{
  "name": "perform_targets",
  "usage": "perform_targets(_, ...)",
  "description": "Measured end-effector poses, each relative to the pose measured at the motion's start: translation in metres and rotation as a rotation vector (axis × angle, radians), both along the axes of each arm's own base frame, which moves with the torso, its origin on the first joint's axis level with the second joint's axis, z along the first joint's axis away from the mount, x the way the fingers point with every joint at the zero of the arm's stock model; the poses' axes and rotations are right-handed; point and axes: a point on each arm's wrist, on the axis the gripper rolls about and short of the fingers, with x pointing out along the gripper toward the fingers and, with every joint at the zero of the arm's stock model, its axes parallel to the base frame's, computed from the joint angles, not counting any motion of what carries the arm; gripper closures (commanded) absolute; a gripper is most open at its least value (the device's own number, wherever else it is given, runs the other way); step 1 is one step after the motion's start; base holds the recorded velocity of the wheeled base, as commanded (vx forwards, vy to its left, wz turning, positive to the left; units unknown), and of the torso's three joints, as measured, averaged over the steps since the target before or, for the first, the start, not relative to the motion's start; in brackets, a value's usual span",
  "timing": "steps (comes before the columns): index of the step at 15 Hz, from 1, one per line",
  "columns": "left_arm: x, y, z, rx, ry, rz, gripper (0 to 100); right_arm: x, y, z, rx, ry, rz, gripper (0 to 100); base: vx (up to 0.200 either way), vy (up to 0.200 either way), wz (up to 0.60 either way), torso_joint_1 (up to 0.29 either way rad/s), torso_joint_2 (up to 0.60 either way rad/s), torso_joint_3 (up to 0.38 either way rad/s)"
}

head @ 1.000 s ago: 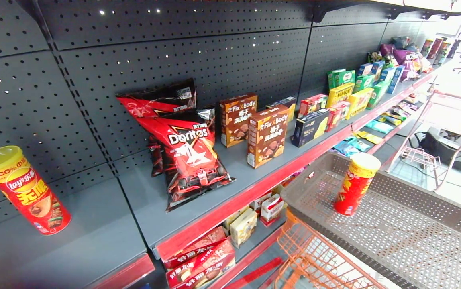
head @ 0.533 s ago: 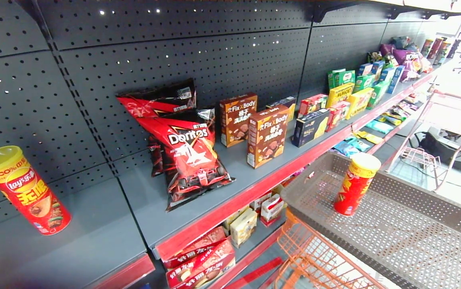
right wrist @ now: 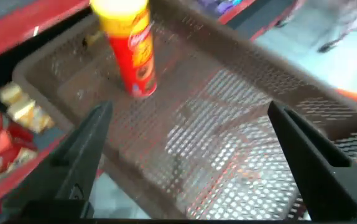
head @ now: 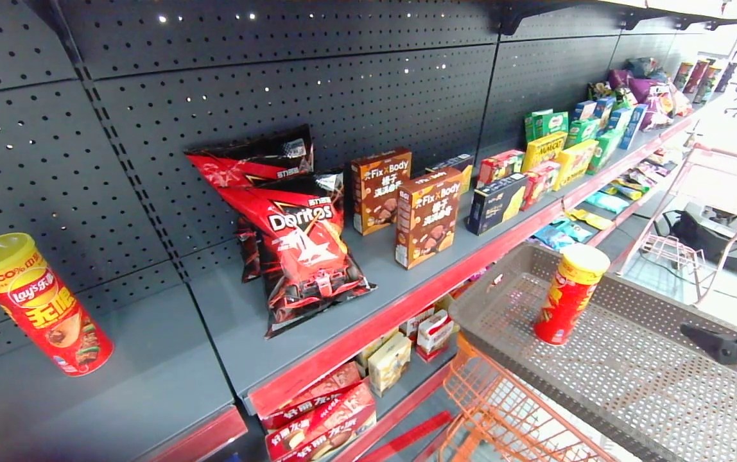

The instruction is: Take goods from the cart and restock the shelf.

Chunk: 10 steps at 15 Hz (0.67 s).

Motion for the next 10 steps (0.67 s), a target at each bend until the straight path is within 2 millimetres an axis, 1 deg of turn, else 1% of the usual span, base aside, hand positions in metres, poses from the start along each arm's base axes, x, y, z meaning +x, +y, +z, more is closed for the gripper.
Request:
perform_targets(1,0.0,0.0,0.0,0.0,0.0,0.0,0,0.009,-0.002,-0.008,0.009,0.046,0.01,0,0.0,0.0,0.0,0.0,0.0,0.0)
perform_targets(3,0.0,0.0,0.0,0.0,0.0,0.0,0,0.034,-0.005,-0.016,0.018,0.084,0.016,0,0.0,0.0,0.0,0.0,0.0,0.0)
perform_targets(7,0.0,0.0,0.0,0.0,0.0,0.0,0,0.096,-0.011,-0.032,0.012,0.017,0.053,0,0.0,0.0,0.0,0.0,0.0,0.0)
perform_targets(9,0.0,0.0,0.0,0.0,0.0,0.0,0,0.117,-0.007,-0.048,-0.01,-0.001,0.12,0,0.0,0.0,0.0,0.0,0.0,0.0)
perform_targets(10,0.0,0.0,0.0,0.0,0.0,0.0,0,0.124,-0.003,-0.058,-0.026,0.013,0.173,0,0.0,0.0,0.0,0.0,0.0,0.0)
